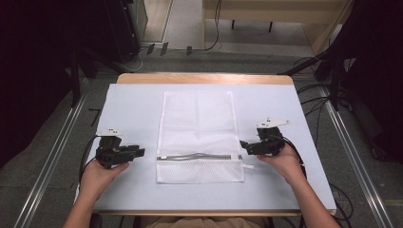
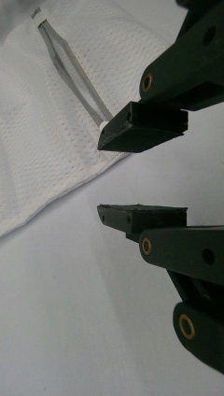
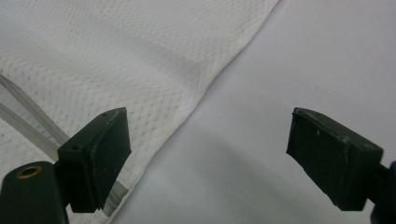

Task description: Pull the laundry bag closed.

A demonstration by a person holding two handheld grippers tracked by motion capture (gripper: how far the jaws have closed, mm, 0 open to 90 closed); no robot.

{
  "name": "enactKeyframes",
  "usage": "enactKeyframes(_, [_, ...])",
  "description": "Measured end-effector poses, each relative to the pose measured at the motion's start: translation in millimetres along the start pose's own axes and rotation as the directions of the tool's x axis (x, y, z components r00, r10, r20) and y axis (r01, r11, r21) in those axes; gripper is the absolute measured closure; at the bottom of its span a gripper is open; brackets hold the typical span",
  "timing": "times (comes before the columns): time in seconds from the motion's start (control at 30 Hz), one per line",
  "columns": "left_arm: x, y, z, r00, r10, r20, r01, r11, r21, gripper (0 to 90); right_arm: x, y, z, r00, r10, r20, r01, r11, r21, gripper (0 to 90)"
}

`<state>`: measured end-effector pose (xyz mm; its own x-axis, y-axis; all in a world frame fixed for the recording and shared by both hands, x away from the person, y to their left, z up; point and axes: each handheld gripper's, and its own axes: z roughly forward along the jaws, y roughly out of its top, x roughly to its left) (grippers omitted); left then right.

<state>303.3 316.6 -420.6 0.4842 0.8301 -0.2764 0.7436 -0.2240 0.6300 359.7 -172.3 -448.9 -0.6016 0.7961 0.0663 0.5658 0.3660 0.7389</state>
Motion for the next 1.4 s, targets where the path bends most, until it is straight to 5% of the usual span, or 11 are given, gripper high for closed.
enactKeyframes(0.27, [6.1, 1.1, 1.4, 1.0, -0.003, -0.002, 0.003, 1.0, 0.009, 48.4, -2.2, -0.6, -1.3, 0.9996, 0.024, -0.013, -0.023, 1.0, 0.013, 21.6])
enactKeyframes(0.57, [13.2, 0.4, 3.8, 0.9999, 0.001, -0.011, -0.001, 1.0, -0.009, 42.5, 2.4, 2.6, -1.7, 0.9989, 0.015, -0.045, -0.015, 1.0, 0.007, 31.4])
enactKeyframes(1.4, [11.4, 9.4, 8.7, 0.9995, 0.005, 0.032, -0.004, 0.9996, -0.027, 38.2, 1.2, 0.4, -7.4, 0.9963, 0.049, -0.071, -0.048, 0.999, 0.026, 40.9])
